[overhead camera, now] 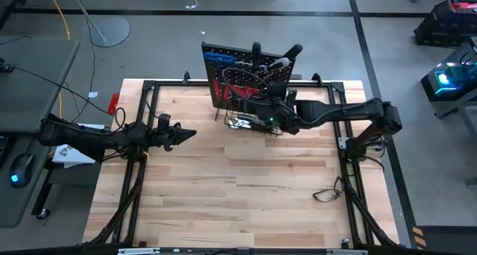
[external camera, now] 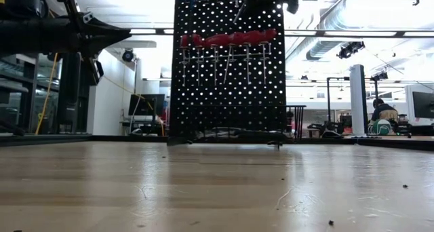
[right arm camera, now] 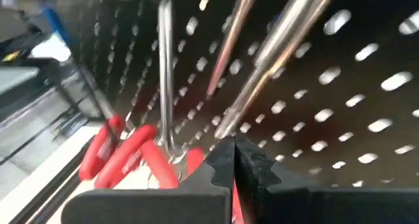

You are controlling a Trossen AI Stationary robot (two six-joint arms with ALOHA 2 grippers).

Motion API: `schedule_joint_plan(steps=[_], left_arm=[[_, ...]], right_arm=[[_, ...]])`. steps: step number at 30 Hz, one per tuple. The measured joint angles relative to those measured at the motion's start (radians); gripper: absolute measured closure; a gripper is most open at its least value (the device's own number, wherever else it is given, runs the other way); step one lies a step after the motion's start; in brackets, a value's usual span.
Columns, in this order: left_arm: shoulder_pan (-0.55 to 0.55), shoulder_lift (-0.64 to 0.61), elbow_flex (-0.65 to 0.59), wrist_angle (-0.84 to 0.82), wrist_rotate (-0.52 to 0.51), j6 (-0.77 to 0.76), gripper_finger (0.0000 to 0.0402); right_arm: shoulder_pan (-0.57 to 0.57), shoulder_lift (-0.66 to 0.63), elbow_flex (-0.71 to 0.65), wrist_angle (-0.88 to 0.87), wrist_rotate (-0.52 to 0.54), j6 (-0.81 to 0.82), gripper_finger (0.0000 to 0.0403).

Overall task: Hang tools onto peg board
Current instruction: Put the safety goggles into the wire basket on the peg board

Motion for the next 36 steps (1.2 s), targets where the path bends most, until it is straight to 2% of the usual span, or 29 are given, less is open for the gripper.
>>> schedule_joint_plan(steps=[8, 15, 18, 24, 29, 31, 36], left_arm=[[0.000, 0.000, 0.000, -0.005, 0.000, -0.007, 0.0401], [0.000, 0.000, 0.000, -0.014, 0.001, -0.009, 0.0401], [0.000, 0.000, 0.000, -0.018, 0.002, -0.009, 0.0401], [0.000, 0.000, 0.000, -0.030, 0.002, 0.012, 0.0401], [0.000, 0.000, 0.000, -0.028, 0.044, 0.109, 0.0401], [0.000, 0.000, 0.000, -0.040, 0.045, 0.152, 0.0401], [0.013, 0.004, 0.000, -0.077, 0.037, 0.252, 0.0401]], right_arm=[[0.002, 0.026, 0.000, 0.001, -0.146, -0.001, 0.0403], [0.031, 0.007, 0.000, -0.044, -0.181, -0.037, 0.0403], [0.062, -0.025, 0.000, -0.118, -0.243, -0.031, 0.0403], [0.160, -0.081, 0.002, -0.361, -0.353, 0.088, 0.0403], [0.249, -0.086, 0.002, -0.563, -0.411, 0.234, 0.0403], [0.273, -0.091, 0.002, -0.604, -0.436, 0.288, 0.0403], [0.297, -0.136, 0.002, -0.614, -0.473, 0.291, 0.0403]])
